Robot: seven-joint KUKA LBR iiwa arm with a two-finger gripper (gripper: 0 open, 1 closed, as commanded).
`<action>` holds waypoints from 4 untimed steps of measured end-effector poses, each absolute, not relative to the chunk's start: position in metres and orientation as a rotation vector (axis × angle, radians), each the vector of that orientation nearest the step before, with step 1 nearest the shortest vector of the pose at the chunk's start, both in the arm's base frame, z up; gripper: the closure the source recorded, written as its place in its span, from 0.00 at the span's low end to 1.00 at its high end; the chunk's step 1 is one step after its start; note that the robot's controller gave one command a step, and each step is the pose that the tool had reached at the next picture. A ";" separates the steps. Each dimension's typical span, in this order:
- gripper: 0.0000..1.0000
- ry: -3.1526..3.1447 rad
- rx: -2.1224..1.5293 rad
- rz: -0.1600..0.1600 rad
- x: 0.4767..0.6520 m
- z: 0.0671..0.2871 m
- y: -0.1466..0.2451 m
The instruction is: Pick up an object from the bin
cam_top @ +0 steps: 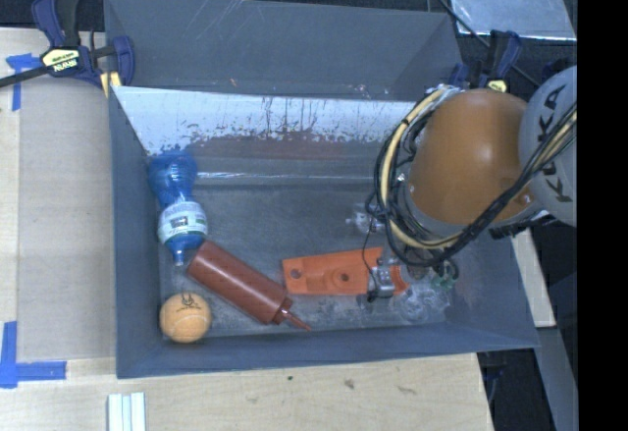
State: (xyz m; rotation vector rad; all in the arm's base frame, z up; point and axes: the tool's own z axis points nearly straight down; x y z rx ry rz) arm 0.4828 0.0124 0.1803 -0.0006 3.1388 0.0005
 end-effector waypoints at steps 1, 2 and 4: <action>0.00 3.148 0.045 0.001 0.511 0.066 0.007; 1.00 3.134 0.043 0.001 0.516 0.071 0.013; 1.00 3.131 0.062 0.001 0.503 0.227 0.013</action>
Offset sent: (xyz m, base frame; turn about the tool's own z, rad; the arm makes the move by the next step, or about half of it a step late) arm 0.0317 0.0009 -0.1103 0.0286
